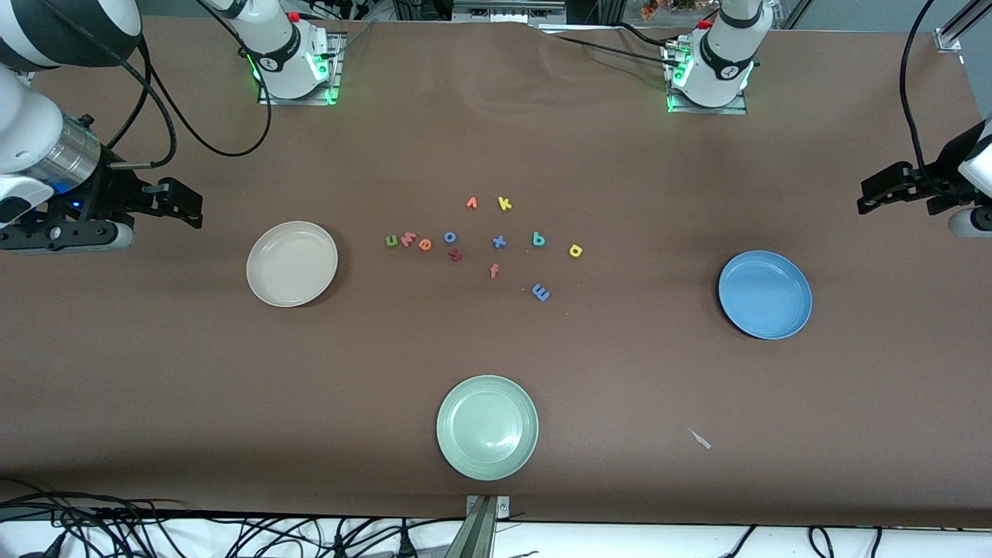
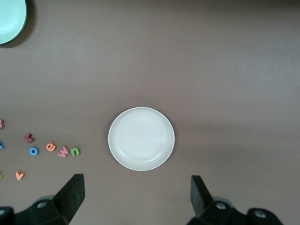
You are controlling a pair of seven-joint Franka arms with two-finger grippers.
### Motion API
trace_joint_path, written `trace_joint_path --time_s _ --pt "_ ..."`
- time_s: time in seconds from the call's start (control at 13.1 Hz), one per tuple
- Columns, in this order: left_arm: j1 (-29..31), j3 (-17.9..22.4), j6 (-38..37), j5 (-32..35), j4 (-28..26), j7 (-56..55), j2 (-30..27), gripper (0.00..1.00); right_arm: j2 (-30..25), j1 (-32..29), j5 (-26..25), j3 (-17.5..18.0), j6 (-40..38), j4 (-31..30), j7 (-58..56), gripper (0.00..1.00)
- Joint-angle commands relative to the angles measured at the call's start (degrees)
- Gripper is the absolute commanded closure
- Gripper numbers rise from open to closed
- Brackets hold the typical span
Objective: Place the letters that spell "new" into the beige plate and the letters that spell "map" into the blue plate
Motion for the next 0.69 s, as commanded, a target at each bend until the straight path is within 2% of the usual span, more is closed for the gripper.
trace_joint_path --time_s 0.0,0.61 --pt "-0.25 -0.05 -0.15 1.12 -1.19 -0.34 -1.08 0.00 0.40 0.19 0.07 0.08 0.01 1.00 0.52 0.00" --pt "-0.25 -0.05 -0.32 1.03 -1.01 -0.69 -0.47 0.00 0.40 0.10 1.65 -0.10 0.63 1.00 0.52 0.00"
